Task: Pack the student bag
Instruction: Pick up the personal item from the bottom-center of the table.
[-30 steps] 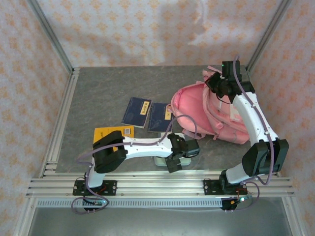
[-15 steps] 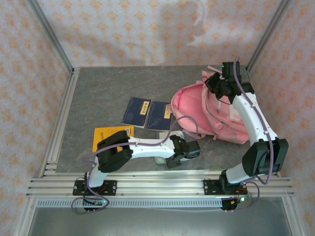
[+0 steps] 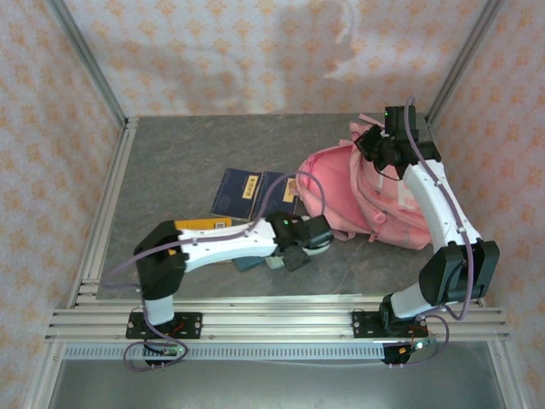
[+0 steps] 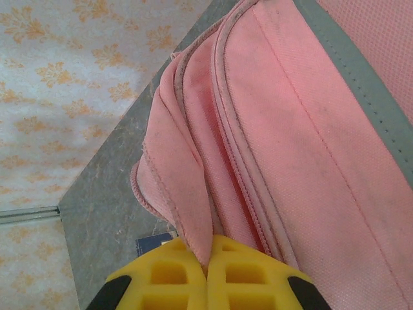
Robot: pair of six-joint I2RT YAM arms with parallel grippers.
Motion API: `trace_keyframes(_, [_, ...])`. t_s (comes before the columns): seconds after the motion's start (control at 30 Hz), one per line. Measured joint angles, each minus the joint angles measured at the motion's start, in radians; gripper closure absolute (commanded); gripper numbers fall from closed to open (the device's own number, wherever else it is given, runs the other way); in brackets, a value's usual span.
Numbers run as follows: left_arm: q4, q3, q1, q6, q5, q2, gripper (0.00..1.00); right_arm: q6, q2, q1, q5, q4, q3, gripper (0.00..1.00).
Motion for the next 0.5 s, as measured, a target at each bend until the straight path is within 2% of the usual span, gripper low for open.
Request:
trace_keyframes(0.13, [0.002,0.006,0.055,-0.044,0.021,-0.086,0.39,-0.009,0.0,0.0,0.0,-0.005,0.002,1.0])
trace_keyframes(0.27, [0.005,0.066,0.164,-0.113,0.097,-0.09,0.39,-0.011,0.0,-0.002,-0.016,-0.005,0.002,1.0])
trace_keyframes(0.4, [0.019,0.214,0.287,-0.21,0.217,-0.026,0.39,-0.011,-0.002,-0.006,-0.05,0.003,0.002,1.0])
trace_keyframes(0.5, [0.05,0.377,0.347,-0.288,0.307,0.082,0.39,-0.003,-0.012,-0.008,-0.083,0.017,0.0,1.0])
